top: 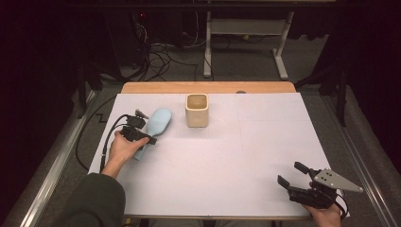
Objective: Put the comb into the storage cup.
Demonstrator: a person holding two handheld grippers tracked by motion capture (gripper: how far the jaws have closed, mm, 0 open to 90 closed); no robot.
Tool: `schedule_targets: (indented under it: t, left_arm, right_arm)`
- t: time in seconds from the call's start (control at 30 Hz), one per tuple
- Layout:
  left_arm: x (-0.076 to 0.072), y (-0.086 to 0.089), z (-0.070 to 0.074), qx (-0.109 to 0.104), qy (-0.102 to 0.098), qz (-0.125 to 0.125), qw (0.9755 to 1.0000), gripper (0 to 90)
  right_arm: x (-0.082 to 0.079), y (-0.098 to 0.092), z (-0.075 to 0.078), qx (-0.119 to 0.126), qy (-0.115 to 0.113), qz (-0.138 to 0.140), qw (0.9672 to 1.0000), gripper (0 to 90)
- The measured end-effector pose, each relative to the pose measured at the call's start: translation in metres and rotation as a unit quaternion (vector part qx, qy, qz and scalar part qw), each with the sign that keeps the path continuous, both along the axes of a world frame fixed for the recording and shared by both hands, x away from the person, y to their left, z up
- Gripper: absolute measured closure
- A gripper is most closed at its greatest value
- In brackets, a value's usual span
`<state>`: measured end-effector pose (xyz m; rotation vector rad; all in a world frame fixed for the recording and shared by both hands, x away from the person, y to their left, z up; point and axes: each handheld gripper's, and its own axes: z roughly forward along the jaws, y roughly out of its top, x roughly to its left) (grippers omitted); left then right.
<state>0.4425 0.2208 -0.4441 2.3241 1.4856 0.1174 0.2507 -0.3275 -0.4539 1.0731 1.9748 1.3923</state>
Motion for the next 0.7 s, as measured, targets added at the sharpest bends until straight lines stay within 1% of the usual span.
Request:
schedule_targets:
  t: [0.13,0.33,0.43,0.53,0.7]
  left_arm:
    - [0.0010,-0.0025,-0.0008,0.009,-0.004,0.003,0.9999,39.4]
    - [0.0016,-0.0046,-0.0006,0.026,-0.009,0.001,0.9996,43.6]
    - [0.0017,-0.0056,-0.0004,0.033,-0.010,0.005,0.9994,46.4]
    - [0.0023,-0.0061,-0.0005,0.034,-0.010,0.009,0.9993,48.3]
    - [0.0025,-0.0053,0.0002,0.038,-0.010,0.008,0.9992,52.2]
  right_arm:
    - [0.0001,-0.0010,0.0003,0.009,-0.001,-0.002,1.0000,18.7]
    - [0.0008,-0.0009,-0.0002,0.006,0.001,-0.002,1.0000,18.9]
    - [0.0008,-0.0009,0.0000,0.008,0.001,-0.002,1.0000,18.9]
    - [0.0007,-0.0011,0.0003,0.012,0.001,-0.002,0.9999,18.9]
    - [0.0009,-0.0008,0.0001,0.010,0.001,-0.002,0.9999,18.9]
